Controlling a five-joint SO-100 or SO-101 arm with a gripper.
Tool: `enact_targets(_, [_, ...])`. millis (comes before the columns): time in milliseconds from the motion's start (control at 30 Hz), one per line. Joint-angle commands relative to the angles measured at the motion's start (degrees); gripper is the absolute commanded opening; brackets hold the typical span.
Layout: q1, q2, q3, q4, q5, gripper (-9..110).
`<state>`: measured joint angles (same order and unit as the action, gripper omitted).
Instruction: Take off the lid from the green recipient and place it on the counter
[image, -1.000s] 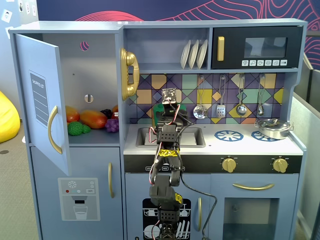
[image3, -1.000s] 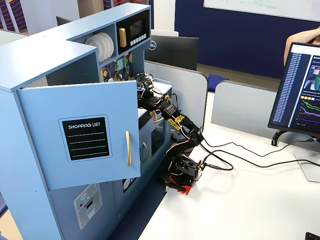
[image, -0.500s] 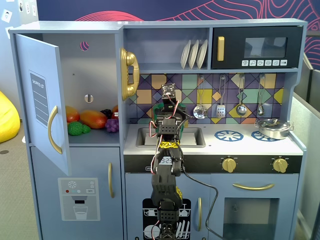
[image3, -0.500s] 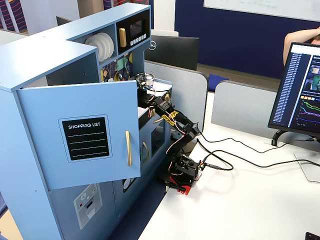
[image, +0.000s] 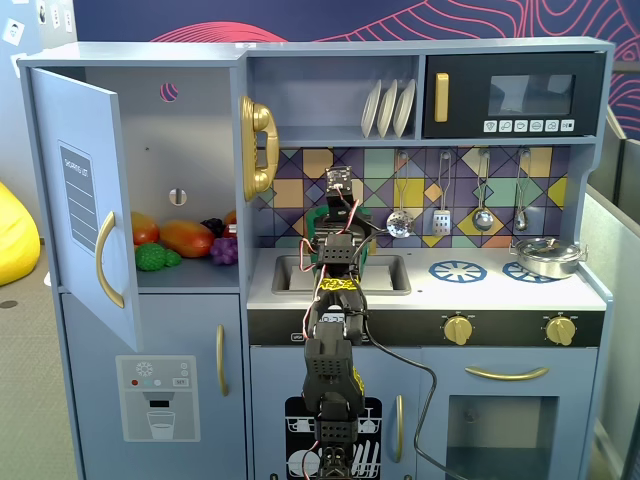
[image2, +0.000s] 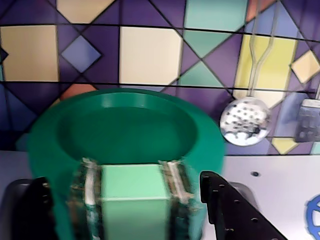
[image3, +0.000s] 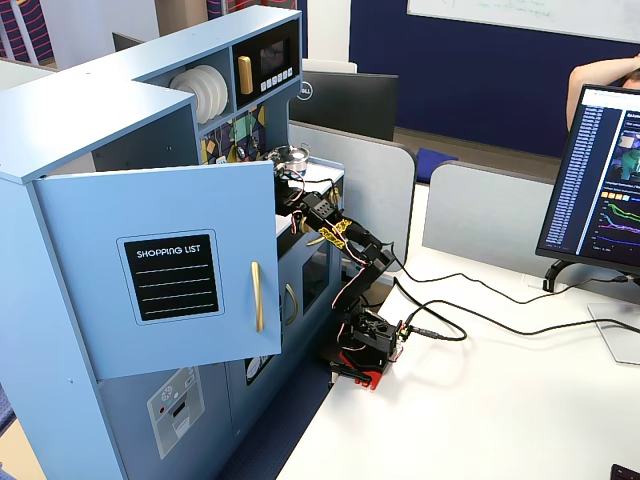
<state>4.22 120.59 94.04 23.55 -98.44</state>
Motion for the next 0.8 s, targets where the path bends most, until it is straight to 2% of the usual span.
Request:
enact_targets(0, [-1.6, 0.5, -3.8, -1.8, 0.6, 13])
enact_targets(67, [-2.2, 0.7, -3.6, -1.2, 0.4, 1])
enact_targets(400, [0.2, 1.5, -6.9, -4.4, 2.5, 0])
enact_targets(767, [21.0, 4.9, -8.3, -2.1, 1.8, 0])
